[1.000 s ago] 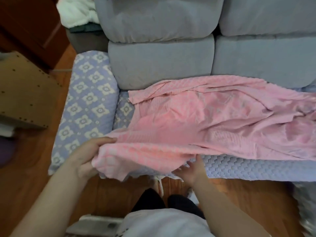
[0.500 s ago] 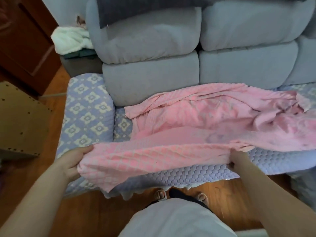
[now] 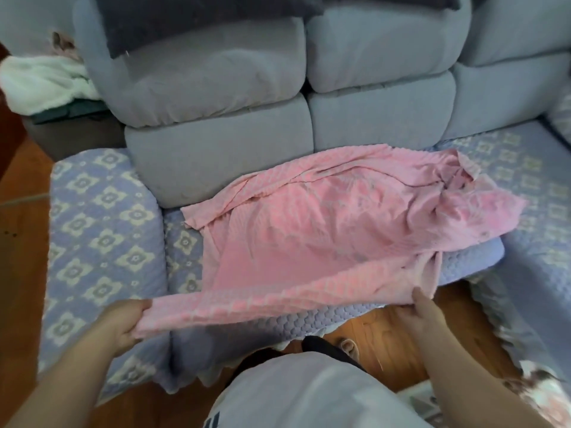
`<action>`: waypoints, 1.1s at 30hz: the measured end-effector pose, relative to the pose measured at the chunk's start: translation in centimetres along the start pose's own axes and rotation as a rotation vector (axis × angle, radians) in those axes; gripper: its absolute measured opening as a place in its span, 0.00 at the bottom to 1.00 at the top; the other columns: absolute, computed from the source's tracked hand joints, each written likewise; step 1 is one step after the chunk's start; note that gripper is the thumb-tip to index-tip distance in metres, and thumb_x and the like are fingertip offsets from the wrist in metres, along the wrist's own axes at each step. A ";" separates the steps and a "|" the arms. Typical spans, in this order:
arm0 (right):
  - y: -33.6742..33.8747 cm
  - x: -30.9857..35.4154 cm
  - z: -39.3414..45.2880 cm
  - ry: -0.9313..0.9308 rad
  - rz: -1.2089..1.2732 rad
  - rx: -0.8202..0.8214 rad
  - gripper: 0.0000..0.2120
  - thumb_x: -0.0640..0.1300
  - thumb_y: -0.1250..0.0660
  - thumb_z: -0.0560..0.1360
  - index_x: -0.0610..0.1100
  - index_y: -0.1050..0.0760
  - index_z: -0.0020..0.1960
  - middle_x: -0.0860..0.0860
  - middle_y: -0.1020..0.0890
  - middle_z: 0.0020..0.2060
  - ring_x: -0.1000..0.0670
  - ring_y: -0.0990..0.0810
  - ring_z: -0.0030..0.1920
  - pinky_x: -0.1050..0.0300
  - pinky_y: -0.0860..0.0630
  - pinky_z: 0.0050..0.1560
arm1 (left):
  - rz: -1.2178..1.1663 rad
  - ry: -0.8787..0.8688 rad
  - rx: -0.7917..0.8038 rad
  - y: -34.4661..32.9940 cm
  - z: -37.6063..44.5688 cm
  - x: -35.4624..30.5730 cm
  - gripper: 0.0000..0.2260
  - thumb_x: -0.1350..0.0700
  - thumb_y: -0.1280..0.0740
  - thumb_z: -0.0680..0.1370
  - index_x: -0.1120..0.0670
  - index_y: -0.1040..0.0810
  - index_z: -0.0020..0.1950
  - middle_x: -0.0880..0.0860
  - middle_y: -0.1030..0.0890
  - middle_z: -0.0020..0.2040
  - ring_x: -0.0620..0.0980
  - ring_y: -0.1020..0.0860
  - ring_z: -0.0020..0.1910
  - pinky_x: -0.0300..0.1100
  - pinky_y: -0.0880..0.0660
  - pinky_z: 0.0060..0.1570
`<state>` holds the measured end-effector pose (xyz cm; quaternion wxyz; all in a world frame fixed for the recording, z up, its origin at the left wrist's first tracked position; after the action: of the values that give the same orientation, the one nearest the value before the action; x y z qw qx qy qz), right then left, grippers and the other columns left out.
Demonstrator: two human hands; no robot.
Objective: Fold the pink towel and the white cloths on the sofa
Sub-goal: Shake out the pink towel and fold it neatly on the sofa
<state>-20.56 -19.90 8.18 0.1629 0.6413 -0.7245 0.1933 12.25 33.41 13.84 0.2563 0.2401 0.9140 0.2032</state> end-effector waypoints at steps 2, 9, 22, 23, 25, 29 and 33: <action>-0.8 -1.8 -1.2 -0.093 0.016 0.108 0.25 0.39 0.35 0.81 0.36 0.35 0.76 0.43 0.23 0.62 0.39 0.22 0.63 0.51 0.19 0.56 | 0.512 -0.140 -0.233 1.0 1.1 -1.3 0.13 0.58 0.34 0.80 0.67 0.22 0.56 0.68 0.20 0.55 0.64 0.20 0.48 0.50 0.23 0.45; -4.8 -3.3 -2.3 -0.206 -0.070 0.192 0.17 0.38 0.45 0.86 0.35 0.33 0.73 0.38 0.23 0.66 0.40 0.20 0.53 0.44 0.19 0.50 | 0.650 -0.686 0.168 -17.8 -9.8 -7.2 0.11 0.54 0.35 0.81 0.57 0.19 0.59 0.55 0.18 0.55 0.55 0.20 0.53 0.43 0.28 0.50; -1.9 1.8 -0.9 -0.482 -0.567 0.596 0.14 0.34 0.37 0.80 0.36 0.25 0.65 0.40 0.15 0.53 0.42 0.17 0.53 0.49 0.18 0.53 | 0.829 -0.641 0.387 -49.7 -17.6 -12.9 0.14 0.45 0.33 0.79 0.51 0.21 0.60 0.54 0.19 0.60 0.56 0.21 0.60 0.41 0.27 0.53; -1.1 2.6 0.0 -0.515 -0.662 0.623 0.14 0.37 0.35 0.80 0.39 0.25 0.66 0.42 0.15 0.54 0.44 0.17 0.55 0.49 0.20 0.57 | 0.803 -0.670 0.335 -50.1 -17.9 -13.3 0.08 0.49 0.33 0.79 0.50 0.19 0.54 0.54 0.18 0.54 0.56 0.20 0.57 0.41 0.27 0.49; 0.2 5.8 2.6 -0.569 -0.744 0.615 0.15 0.48 0.31 0.79 0.41 0.22 0.61 0.45 0.15 0.51 0.47 0.18 0.55 0.51 0.22 0.57 | 0.652 -0.736 0.225 -49.7 -19.7 -14.4 0.05 0.54 0.34 0.80 0.51 0.19 0.50 0.52 0.17 0.49 0.53 0.19 0.51 0.43 0.26 0.48; 0.3 14.2 12.8 -0.551 -0.275 0.330 0.31 0.57 0.33 0.80 0.38 0.34 0.73 0.38 0.24 0.64 0.39 0.24 0.65 0.42 0.26 0.64 | 0.655 -0.927 0.343 -48.1 -27.2 -14.8 0.20 0.39 0.41 0.77 0.55 0.26 0.42 0.54 0.23 0.35 0.41 0.28 0.34 0.46 0.27 0.41; -6.2 16.1 15.8 -0.612 -0.017 0.430 0.32 0.58 0.33 0.78 0.37 0.32 0.73 0.38 0.23 0.66 0.34 0.25 0.67 0.36 0.29 0.69 | 0.795 -1.095 0.265 -46.3 -31.1 -14.9 0.27 0.31 0.49 0.80 0.52 0.32 0.36 0.50 0.31 0.30 0.40 0.31 0.29 0.44 0.32 0.35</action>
<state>-16.22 -42.20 2.67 -0.1980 0.6951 -0.6770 0.1390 -9.58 -19.53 20.90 0.5557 0.6544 0.5126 0.0176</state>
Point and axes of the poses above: each hand's wrist, its own z-axis towards the middle knuckle, its own y-axis out of the back of the hand, x = y × z, the point moved 7 cm from there along z, towards the middle knuckle
